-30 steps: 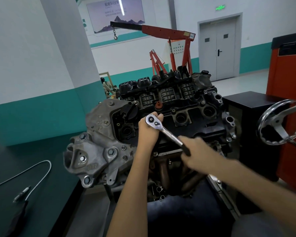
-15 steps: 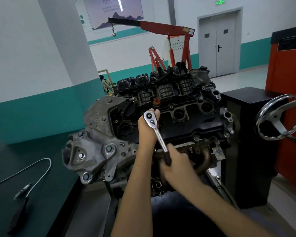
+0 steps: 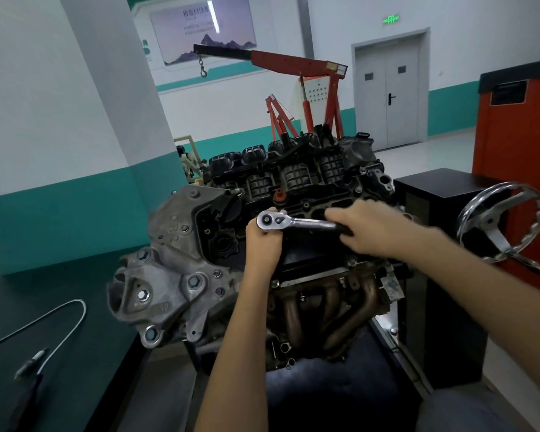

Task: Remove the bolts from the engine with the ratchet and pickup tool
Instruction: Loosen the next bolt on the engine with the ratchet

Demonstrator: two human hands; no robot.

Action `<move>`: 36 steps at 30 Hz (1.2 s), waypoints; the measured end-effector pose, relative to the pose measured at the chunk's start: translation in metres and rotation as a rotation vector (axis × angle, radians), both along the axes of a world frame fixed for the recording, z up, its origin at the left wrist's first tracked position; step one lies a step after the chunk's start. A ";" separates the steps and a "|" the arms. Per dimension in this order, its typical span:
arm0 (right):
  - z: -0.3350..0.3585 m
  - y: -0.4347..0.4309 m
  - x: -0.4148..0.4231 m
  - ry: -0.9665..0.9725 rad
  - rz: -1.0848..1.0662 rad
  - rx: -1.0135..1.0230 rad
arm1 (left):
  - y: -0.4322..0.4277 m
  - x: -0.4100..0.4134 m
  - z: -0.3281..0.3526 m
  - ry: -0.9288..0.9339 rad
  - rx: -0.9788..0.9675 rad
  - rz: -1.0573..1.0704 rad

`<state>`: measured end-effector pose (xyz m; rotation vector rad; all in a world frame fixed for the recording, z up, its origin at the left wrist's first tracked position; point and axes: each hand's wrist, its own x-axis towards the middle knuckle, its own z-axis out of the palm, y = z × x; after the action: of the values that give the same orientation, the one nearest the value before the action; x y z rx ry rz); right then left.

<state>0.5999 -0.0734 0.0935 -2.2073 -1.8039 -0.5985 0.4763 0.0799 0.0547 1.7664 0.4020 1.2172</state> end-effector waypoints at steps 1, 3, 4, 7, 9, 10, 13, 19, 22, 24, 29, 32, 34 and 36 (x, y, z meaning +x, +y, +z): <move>-0.014 -0.001 -0.012 0.051 -0.021 0.036 | 0.000 0.001 -0.001 -0.043 -0.040 0.004; -0.049 -0.004 -0.043 0.264 -0.056 0.141 | -0.003 0.004 -0.001 -0.088 -0.114 0.036; -0.065 -0.003 -0.062 0.432 -0.051 0.186 | -0.005 0.007 0.000 -0.090 -0.123 0.049; -0.097 0.018 -0.117 0.891 0.044 0.311 | -0.009 0.007 0.002 -0.081 -0.055 0.054; -0.103 0.032 -0.136 0.986 0.092 0.337 | -0.007 0.002 0.001 -0.053 0.032 0.063; -0.101 0.032 -0.133 0.950 0.094 0.317 | -0.003 0.000 0.001 -0.038 0.042 0.055; -0.084 0.014 -0.087 0.724 0.091 0.154 | 0.005 -0.003 0.003 0.045 0.053 0.005; 0.011 -0.004 0.009 -0.014 0.046 -0.105 | 0.004 0.000 0.002 0.103 0.090 -0.027; -0.002 0.001 -0.003 0.016 0.012 -0.013 | 0.003 0.003 -0.001 -0.025 -0.034 0.036; -0.042 -0.002 -0.030 0.236 -0.022 0.088 | 0.000 0.006 -0.002 -0.049 -0.071 0.071; -0.105 0.020 -0.112 0.918 0.069 0.356 | -0.007 0.010 -0.005 -0.067 -0.006 0.139; -0.110 0.034 -0.135 1.065 0.131 0.402 | -0.004 0.006 -0.005 -0.005 0.072 0.115; -0.101 0.024 -0.114 0.960 0.133 0.300 | 0.002 0.005 -0.004 0.015 0.077 0.090; -0.081 0.005 -0.072 0.763 0.157 0.153 | 0.006 0.005 -0.003 0.043 0.093 0.060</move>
<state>0.5277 -0.0682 0.0126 -1.8034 -1.4311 0.1370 0.4814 0.0854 0.0520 1.8747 0.4322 1.2590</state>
